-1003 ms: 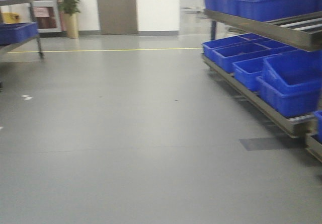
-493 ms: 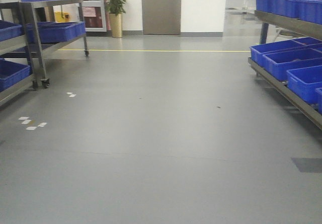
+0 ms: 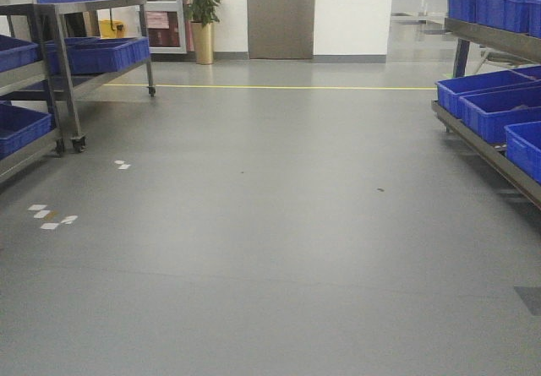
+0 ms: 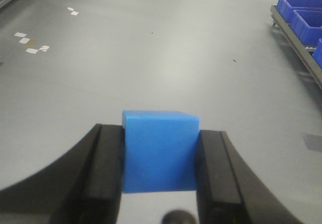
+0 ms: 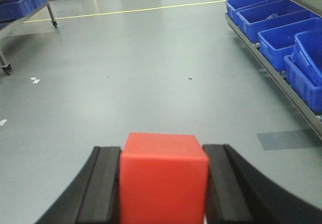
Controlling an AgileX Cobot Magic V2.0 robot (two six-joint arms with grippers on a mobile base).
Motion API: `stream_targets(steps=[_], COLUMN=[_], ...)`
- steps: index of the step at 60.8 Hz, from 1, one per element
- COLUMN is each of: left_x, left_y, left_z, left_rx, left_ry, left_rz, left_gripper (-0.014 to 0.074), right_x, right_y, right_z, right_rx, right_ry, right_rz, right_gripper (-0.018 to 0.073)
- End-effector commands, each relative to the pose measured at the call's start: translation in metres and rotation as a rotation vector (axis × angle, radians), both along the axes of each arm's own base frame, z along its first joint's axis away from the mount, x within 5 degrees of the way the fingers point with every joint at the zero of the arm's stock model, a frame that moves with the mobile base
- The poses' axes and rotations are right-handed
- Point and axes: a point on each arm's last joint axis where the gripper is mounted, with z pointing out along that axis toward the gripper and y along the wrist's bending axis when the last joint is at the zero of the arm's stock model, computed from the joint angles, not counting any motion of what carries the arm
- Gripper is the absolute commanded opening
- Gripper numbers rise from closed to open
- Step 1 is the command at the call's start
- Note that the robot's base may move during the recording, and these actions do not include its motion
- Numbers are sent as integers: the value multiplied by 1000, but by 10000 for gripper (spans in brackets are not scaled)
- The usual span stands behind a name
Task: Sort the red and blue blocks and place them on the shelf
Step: 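Drive the base along the aisle beside the blue-bin shelves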
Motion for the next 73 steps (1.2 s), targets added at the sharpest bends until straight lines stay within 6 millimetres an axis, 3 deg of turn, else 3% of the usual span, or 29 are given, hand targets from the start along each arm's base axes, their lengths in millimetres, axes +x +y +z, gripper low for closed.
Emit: stream_targets(steps=[1,73], left_x=[3,3], left_y=[0,0], left_z=[18,18], left_rx=[-15,-15], left_ry=[-115,-115], left_rz=[0,0], left_gripper=[124,124], right_x=[1,1], right_y=[-1,-1], right_z=[16,16], right_rx=[-24,-24], right_ry=[-102,-102], right_rz=[-7,-7], right_gripper=[56,56])
